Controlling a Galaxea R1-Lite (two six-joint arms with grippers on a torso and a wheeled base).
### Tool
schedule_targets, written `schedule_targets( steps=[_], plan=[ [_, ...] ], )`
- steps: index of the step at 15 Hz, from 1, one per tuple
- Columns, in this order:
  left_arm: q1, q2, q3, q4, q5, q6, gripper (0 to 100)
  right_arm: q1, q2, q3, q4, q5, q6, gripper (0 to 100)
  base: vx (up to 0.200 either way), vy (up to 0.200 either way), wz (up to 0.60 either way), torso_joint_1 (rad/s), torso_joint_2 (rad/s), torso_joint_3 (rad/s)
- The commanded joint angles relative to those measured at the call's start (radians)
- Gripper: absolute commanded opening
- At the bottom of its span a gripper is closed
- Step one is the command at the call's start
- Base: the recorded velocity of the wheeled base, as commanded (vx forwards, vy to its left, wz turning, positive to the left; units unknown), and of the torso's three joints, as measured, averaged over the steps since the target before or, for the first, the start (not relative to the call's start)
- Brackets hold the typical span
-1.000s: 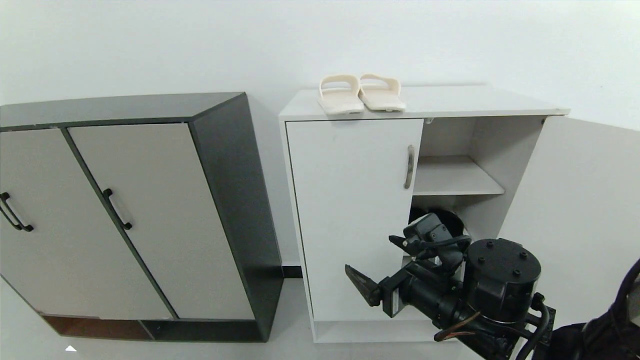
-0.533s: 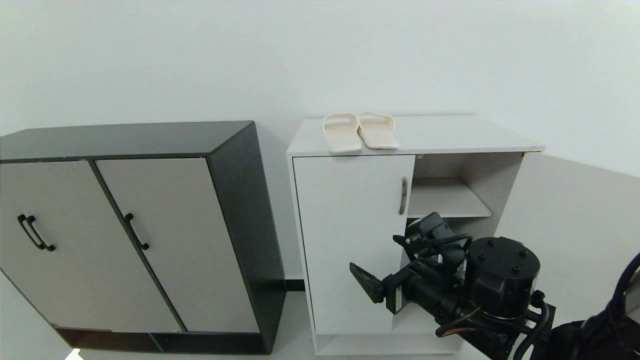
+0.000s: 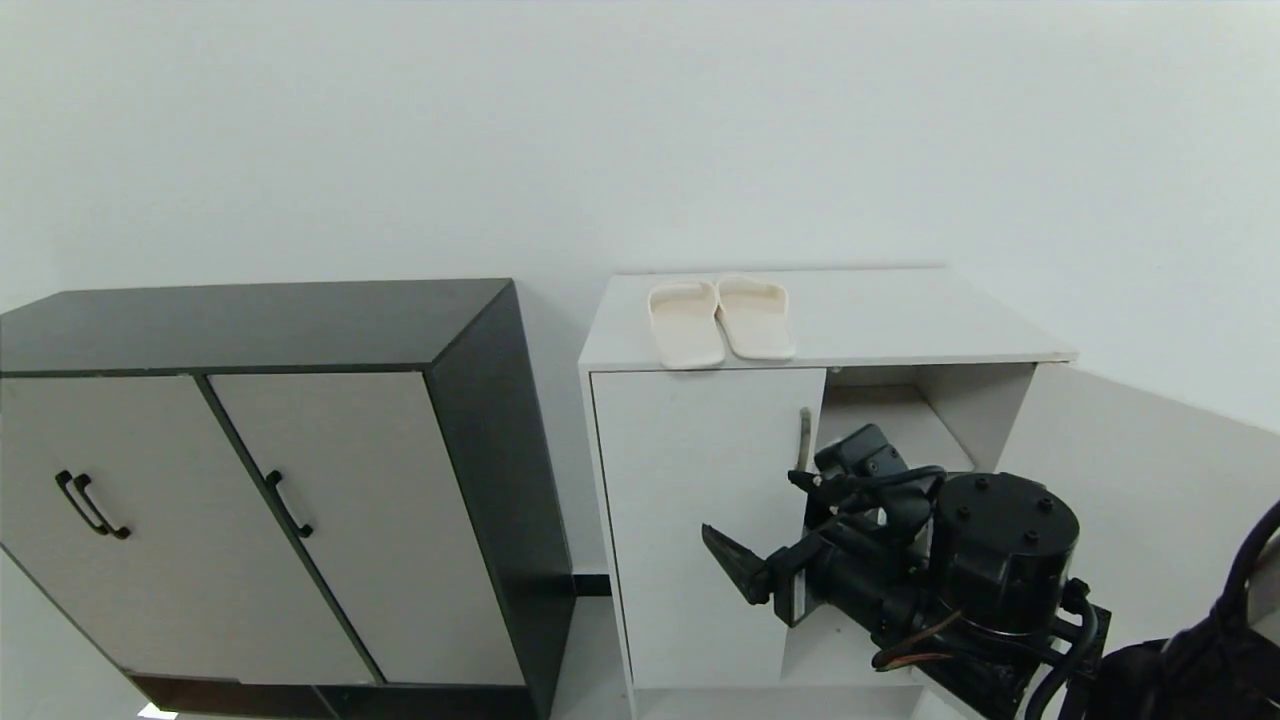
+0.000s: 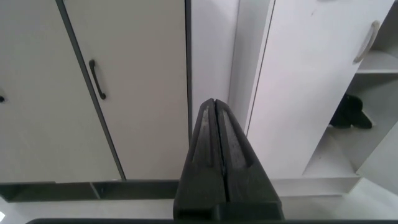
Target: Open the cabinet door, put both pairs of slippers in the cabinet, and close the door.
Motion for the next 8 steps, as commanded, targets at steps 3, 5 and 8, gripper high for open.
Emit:
schedule_targets(
  steps=[3,5,8],
  plan=[
    [0.0,0.001,0.0,0.0,0.0,-0.002,0,0.001,0.0,0.04,-0.064,0.062,-0.002,100,0.0,0.0,0.0,0.276,-0.54,-0.263],
    [0.0,0.001,0.0,0.0,0.0,-0.002,0,-0.01,0.022,0.08,-0.172,0.105,-0.051,100,0.0,0.0,0.0,0.141,-0.27,-0.132],
    [0.0,0.001,0.0,0.0,0.002,0.001,0,-0.015,0.045,0.09,-0.206,0.042,-0.15,100,0.0,0.0,0.0,0.029,-0.06,-0.029]
  ],
)
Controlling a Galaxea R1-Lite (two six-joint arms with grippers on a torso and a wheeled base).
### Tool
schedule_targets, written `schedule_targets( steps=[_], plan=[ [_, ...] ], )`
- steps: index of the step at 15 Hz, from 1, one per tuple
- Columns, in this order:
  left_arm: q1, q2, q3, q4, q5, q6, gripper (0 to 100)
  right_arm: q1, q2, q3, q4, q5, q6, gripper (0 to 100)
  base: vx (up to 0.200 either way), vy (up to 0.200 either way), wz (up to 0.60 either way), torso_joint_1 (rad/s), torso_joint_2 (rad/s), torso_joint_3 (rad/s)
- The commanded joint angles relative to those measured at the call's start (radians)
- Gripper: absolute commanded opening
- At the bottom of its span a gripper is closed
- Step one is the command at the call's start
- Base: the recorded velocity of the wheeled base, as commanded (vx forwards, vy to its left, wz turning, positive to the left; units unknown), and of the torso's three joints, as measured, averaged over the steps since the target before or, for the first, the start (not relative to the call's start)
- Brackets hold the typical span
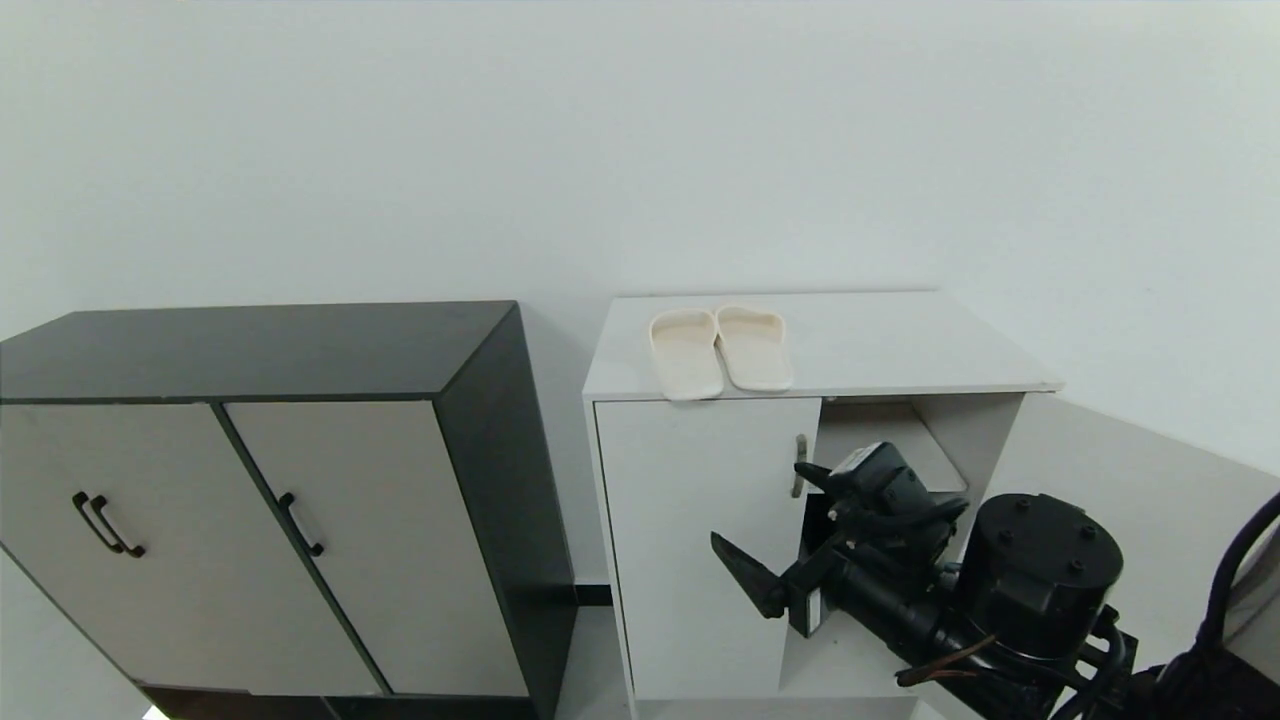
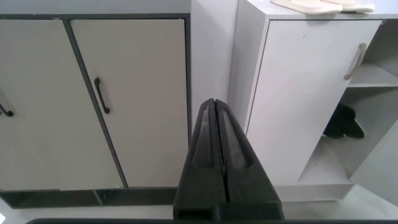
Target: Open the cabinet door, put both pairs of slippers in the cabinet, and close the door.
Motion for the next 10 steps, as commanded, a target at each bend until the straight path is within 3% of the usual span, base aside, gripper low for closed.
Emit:
schedule_targets(
  steps=[1,2,5,6,7,10],
  plan=[
    [0.0,0.001,0.0,0.0,0.0,0.0,0,0.001,-0.008,-0.017,0.012,-0.006,0.0,100,0.0,0.0,0.0,0.0,0.0,0.0],
    [0.0,0.001,0.0,0.0,0.0,-0.001,0,0.001,-0.049,-0.065,0.105,-0.016,0.034,100,0.0,0.0,0.0,0.0,0.0,0.0],
    [0.0,0.001,0.0,0.0,0.0,-0.001,0,0.067,-0.287,-0.323,0.757,-0.207,0.247,100,0.0,0.0,0.0,0.0,0.0,0.0],
    [0.0,0.001,0.0,0.0,0.0,-0.001,0,0.082,-0.305,-0.37,0.849,-0.234,0.292,100,0.0,0.0,0.0,0.0,0.0,0.0],
    [0.0,0.001,0.0,0.0,0.0,-0.001,0,0.11,-0.307,-0.467,0.984,-0.328,0.369,100,0.2,0.0,0.0,0.002,0.0,-0.002],
    [0.0,0.001,0.0,0.0,0.0,-0.001,0,0.113,-0.262,-0.493,0.99,-0.397,0.382,100,0.2,0.0,0.0,-0.002,-0.01,0.007]
  ],
)
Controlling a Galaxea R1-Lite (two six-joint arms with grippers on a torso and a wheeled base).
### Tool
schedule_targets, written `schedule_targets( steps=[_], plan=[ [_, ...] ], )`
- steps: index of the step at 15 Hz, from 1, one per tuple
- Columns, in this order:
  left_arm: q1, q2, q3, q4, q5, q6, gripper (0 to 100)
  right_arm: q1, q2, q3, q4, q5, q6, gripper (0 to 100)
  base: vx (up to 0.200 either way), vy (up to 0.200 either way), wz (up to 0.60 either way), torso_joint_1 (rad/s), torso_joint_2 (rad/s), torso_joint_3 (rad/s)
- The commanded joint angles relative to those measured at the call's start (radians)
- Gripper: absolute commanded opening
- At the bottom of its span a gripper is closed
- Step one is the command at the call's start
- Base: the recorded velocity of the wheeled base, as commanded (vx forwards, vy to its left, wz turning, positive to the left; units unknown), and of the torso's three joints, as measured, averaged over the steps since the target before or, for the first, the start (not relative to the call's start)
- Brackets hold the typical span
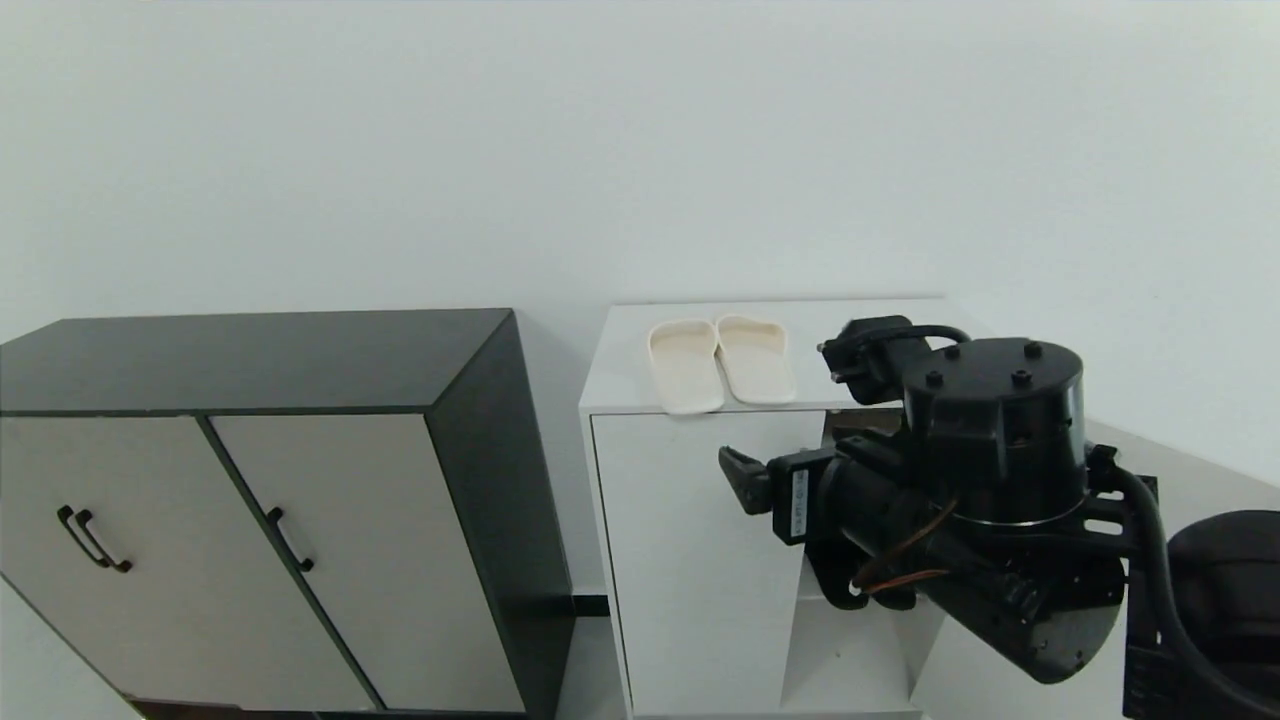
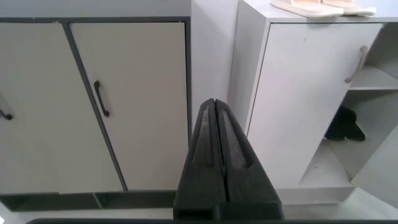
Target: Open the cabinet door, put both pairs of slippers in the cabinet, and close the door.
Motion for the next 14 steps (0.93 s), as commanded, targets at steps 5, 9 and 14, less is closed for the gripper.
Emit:
schedule_targets(
  steps=[5,9,14],
  plan=[
    [0.0,0.001,0.0,0.0,0.0,0.0,0,0.011,-0.001,-0.031,-0.002,-0.007,0.003,100,0.2,0.0,0.0,0.007,0.0,0.004],
    [0.0,0.001,0.0,0.0,0.0,0.001,0,0.005,0.085,-0.087,-0.031,-0.013,0.003,100,0.05,0.0,0.0,0.001,0.0,0.002],
    [0.0,0.001,0.0,0.0,0.0,0.001,0,-0.064,0.335,-0.319,-0.026,-0.047,-0.027,100,0.0,0.0,0.0,0.0,0.0,0.0]
  ],
)
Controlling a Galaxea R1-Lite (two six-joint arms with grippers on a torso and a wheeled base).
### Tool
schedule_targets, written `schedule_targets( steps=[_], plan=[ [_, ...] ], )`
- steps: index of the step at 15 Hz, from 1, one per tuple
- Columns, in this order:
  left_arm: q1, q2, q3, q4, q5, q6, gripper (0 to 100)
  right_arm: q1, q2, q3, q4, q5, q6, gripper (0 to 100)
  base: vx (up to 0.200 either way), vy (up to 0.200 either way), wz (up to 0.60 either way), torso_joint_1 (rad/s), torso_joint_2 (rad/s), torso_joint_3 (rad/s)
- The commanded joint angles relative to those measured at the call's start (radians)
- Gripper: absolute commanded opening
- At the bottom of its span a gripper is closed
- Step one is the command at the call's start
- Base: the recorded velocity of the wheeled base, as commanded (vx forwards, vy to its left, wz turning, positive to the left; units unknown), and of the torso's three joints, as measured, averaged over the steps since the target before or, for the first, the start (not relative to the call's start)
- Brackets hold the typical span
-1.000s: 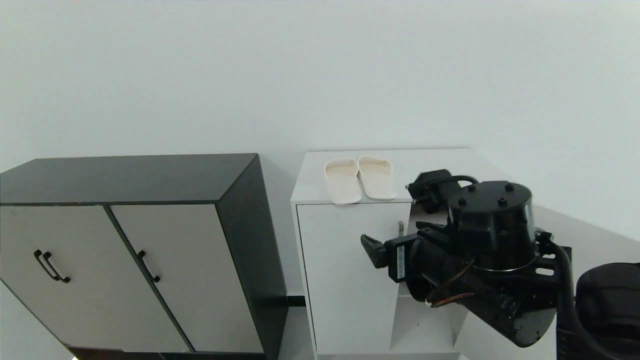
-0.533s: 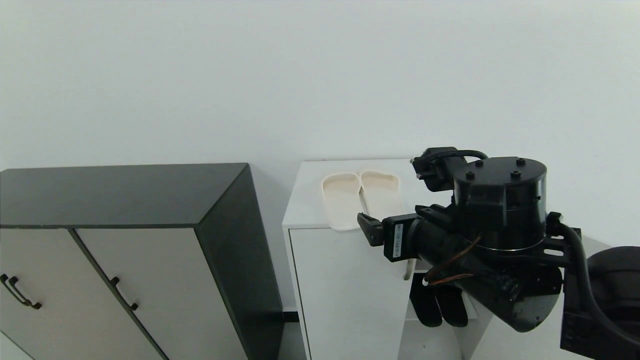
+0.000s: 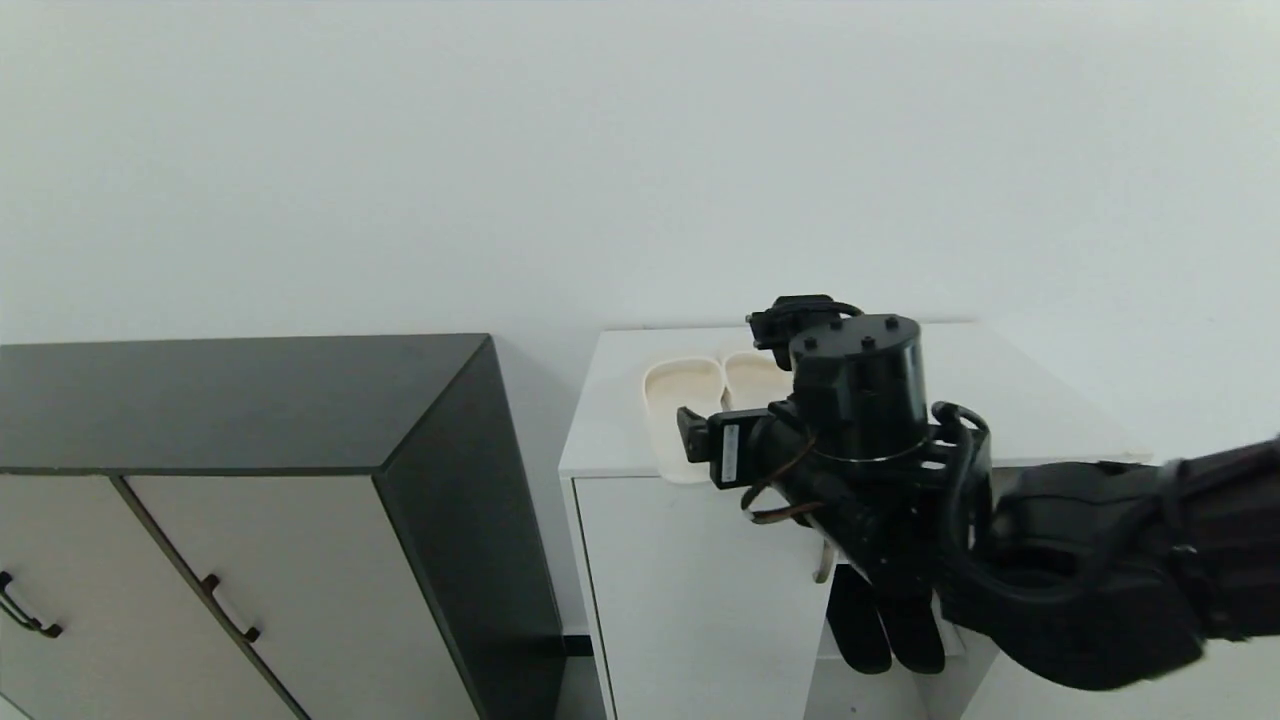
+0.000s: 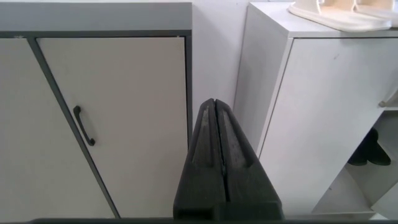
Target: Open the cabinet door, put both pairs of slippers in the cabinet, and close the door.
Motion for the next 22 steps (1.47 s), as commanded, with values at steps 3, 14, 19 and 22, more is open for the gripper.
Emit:
schedule_targets(
  steps=[3,14,19,22],
  plan=[
    [0.001,0.001,0.0,0.0,0.001,-0.002,0,-0.098,0.259,-0.259,0.004,-0.003,-0.062,100,0.0,0.0,0.0,0.0,0.0,0.0],
    [0.001,0.001,0.0,0.0,0.001,-0.002,0,-0.171,0.438,-0.487,0.004,0.003,-0.094,100,0.0,0.0,0.0,0.0,0.0,0.0],
    [0.001,0.001,0.0,0.0,0.001,-0.002,0,-0.19,0.483,-0.605,0.069,0.018,-0.111,0,0.0,0.0,0.0,0.0,0.0,0.0],
    [0.001,0.001,0.0,0.0,0.001,-0.003,0,-0.187,0.475,-0.616,0.067,0.026,-0.108,0,0.0,0.0,0.0,0.0,0.0,0.0]
  ],
)
